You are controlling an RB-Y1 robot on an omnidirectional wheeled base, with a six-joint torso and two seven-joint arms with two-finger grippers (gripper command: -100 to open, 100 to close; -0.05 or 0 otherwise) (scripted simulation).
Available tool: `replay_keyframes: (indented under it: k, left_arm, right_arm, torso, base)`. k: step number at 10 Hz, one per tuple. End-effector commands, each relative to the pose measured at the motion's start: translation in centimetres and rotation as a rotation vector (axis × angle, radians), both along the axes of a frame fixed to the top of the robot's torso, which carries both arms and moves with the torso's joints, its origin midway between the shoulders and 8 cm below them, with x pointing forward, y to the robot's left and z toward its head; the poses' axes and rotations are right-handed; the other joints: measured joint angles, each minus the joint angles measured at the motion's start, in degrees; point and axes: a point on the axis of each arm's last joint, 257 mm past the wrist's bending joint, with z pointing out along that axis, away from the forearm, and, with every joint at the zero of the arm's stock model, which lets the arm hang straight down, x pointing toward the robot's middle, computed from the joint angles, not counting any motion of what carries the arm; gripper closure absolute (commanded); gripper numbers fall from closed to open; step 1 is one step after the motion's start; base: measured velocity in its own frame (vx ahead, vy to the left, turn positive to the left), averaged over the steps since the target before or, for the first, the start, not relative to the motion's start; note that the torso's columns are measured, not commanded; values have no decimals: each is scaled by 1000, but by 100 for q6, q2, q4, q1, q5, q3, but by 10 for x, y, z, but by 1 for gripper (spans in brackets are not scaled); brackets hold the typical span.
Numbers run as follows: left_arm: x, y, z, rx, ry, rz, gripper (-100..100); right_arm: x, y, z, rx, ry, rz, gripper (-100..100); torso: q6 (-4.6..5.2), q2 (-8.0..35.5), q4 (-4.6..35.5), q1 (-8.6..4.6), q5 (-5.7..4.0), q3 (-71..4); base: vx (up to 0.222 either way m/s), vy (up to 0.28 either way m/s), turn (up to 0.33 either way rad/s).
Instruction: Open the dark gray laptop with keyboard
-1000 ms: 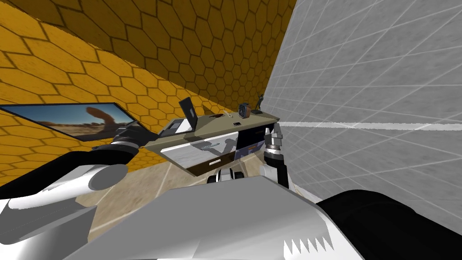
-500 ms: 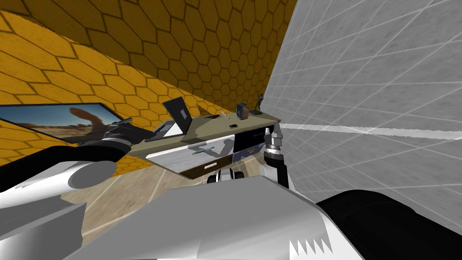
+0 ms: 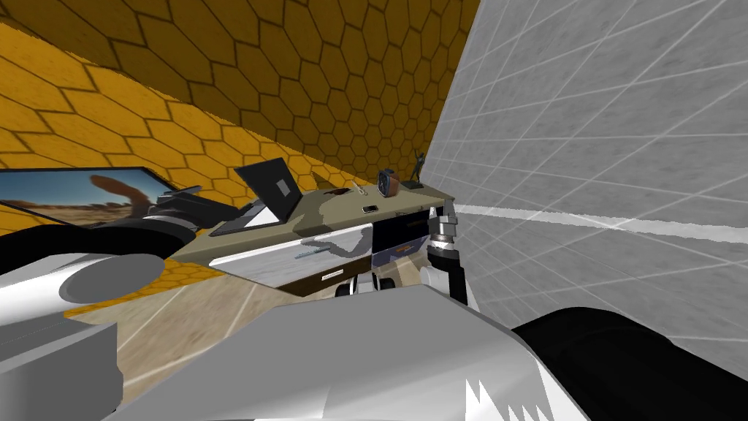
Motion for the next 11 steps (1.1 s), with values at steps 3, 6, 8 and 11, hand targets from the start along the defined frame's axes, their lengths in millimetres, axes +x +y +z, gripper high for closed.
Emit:
replay_keyframes:
  k: [3,6,8,11]
  left_arm:
    - [-3,8,21,-49,9,4,-100]
    - [-6,10,30,-48,10,7,-100]
    - [-5,9,28,-49,9,6,100]
    - [-4,16,24,-200,-27,1,100]
  right_arm:
    - [0,0,0,0,0,0,0]
    - [0,0,0,0,0,0,0]
    - [0,0,0,0,0,0,0]
    - [0,0,0,0,0,0,0]
  torso:
    - [5,12,4,11,3,7]
    - [0,17,5,27,8,11]
    - [-1,0,-2,23,9,-1]
    - [-4,22,9,9,-7,13]
  base:
    - [93,-134,29]
    - [56,-48,0]
    - [35,2,-5]
    - [-13,55,12]
